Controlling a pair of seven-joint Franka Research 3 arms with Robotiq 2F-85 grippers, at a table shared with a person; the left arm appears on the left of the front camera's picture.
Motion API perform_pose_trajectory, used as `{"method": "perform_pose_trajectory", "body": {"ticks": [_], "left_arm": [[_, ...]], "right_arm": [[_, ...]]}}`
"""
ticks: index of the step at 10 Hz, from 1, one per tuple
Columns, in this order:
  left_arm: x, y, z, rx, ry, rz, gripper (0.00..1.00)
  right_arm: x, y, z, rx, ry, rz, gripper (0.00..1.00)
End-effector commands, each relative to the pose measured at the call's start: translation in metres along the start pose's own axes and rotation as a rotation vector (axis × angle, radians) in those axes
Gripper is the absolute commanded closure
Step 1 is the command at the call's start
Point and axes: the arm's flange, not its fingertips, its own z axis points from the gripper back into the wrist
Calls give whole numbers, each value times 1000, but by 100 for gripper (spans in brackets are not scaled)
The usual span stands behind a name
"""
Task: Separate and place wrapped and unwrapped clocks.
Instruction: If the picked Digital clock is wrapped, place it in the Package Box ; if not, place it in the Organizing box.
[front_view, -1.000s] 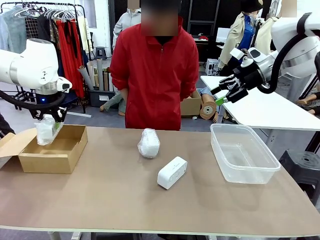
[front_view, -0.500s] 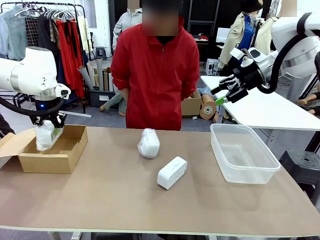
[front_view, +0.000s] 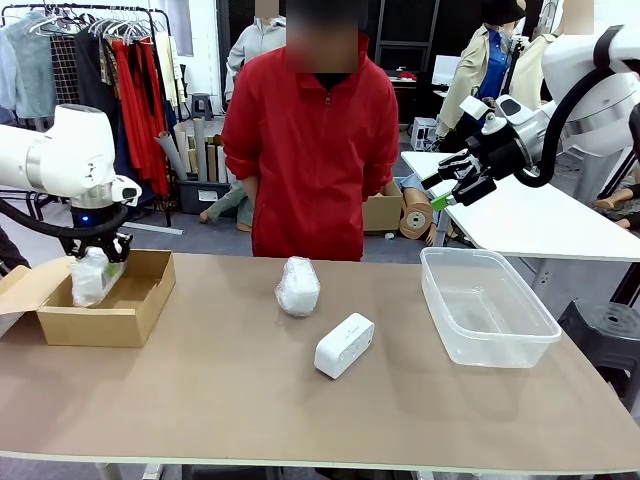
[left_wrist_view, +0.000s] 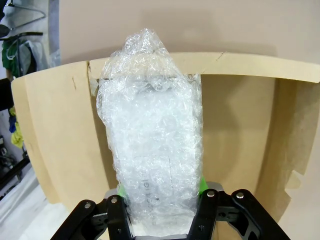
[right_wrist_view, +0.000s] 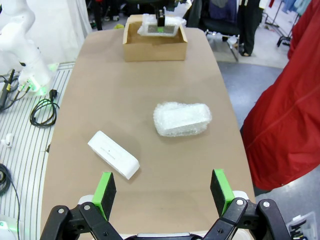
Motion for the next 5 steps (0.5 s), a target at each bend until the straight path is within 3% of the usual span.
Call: {"method": "perform_pose_trajectory", "body": {"ticks": [1,5], "left_arm": [[7,8,-4,10,-4,-6,100],[11,12,-11,13,14,-1,100]], "right_arm": [[2,0,1,-2,0,3,0],[2,0,1,-2,0,3,0]]}}
